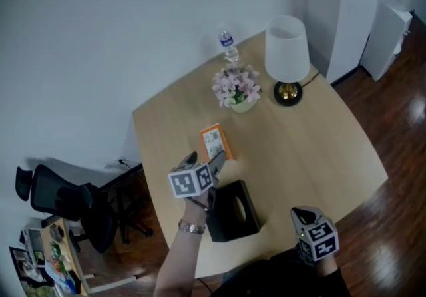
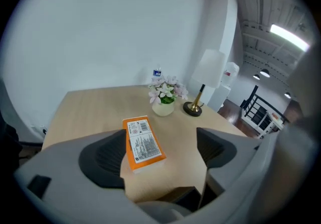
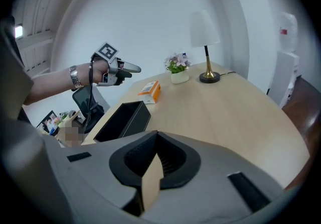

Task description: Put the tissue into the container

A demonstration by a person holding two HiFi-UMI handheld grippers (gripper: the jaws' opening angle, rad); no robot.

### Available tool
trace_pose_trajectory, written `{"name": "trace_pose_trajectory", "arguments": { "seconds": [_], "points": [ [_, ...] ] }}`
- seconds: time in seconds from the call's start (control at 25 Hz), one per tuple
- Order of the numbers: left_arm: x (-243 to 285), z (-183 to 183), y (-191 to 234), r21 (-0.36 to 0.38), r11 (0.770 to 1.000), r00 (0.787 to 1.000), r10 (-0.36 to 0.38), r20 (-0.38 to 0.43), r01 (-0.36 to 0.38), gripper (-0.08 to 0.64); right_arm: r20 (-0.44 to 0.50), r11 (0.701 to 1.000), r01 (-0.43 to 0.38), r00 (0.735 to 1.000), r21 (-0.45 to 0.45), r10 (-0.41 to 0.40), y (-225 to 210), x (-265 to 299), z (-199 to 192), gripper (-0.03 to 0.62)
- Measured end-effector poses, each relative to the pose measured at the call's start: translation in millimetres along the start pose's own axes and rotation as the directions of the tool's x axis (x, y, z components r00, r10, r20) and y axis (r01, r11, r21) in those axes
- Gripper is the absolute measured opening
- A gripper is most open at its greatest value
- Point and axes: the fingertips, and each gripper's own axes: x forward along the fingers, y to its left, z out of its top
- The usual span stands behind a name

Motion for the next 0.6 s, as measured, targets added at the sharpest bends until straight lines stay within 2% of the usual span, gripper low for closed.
{"name": "trace_pose_trajectory", "arguments": {
  "seconds": [0.08,0.2,0.36,0.6],
  "points": [
    [28,-1,8,-0.004,0.999,0.998,0.046,-0.048,-0.047,0.506,0.001,1.0,0.002,1.0,0.016,-0.002,-10,1,3,0.005],
    [65,-12,25,-0.031,0.994,0.989,0.097,-0.113,-0.101,0.554,-0.002,0.999,0.007,1.0,0.032,-0.007,-22,5,5,0.005],
    [97,-32,41,-0.056,0.989,0.974,0.122,-0.191,-0.135,0.56,-0.022,0.999,0.005,1.0,0.043,-0.004,-28,10,4,0.005],
    [120,-61,47,-0.036,0.988,0.954,0.134,-0.267,-0.149,0.549,-0.054,0.999,-0.017,0.998,0.035,0.019,-27,20,1,0.005]
  ]
}}
